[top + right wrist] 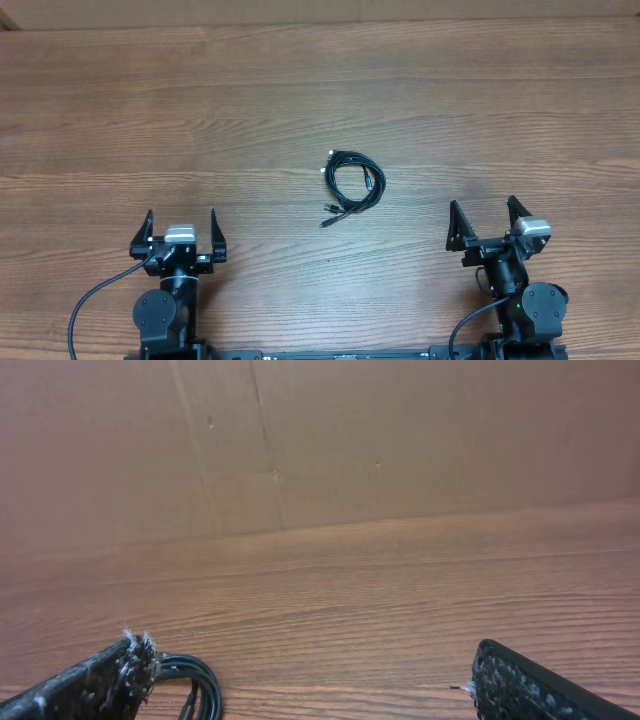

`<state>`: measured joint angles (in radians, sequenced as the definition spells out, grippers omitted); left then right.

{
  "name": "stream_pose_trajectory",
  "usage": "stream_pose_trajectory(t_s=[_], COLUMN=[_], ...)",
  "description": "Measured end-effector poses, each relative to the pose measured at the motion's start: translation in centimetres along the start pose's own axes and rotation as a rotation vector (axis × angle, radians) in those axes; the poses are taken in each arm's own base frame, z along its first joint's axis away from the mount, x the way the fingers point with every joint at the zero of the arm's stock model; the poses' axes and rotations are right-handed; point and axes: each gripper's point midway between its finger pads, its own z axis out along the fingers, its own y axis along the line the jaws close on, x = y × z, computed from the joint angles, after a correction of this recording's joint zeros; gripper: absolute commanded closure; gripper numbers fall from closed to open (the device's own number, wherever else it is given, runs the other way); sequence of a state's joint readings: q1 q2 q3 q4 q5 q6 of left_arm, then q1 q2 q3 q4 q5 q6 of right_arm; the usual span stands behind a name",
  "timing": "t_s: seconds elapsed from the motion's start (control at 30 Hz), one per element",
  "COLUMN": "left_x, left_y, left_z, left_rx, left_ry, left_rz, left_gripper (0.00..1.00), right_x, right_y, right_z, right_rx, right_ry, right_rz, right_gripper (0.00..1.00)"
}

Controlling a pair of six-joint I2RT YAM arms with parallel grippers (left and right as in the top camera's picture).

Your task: Untangle cables

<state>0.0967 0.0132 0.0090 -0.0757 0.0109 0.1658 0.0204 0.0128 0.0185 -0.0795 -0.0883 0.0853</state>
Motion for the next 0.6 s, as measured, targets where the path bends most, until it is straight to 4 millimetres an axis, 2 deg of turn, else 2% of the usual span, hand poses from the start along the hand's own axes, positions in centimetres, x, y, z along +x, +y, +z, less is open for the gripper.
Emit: stream_pose_trajectory(t_s=[0.6], left_x=[0.02], left_y=[-0.26], left_z=[0.00], left_rx=[0.015], left_ry=[0.000], left_rz=[-0.002], left_gripper=[0.00], right_x=[0.17], right_y=[0.32], right_z=[0.00], right_rx=[-0.019], right_ry=[0.008], right_rz=[0.042], right_gripper=[0.00])
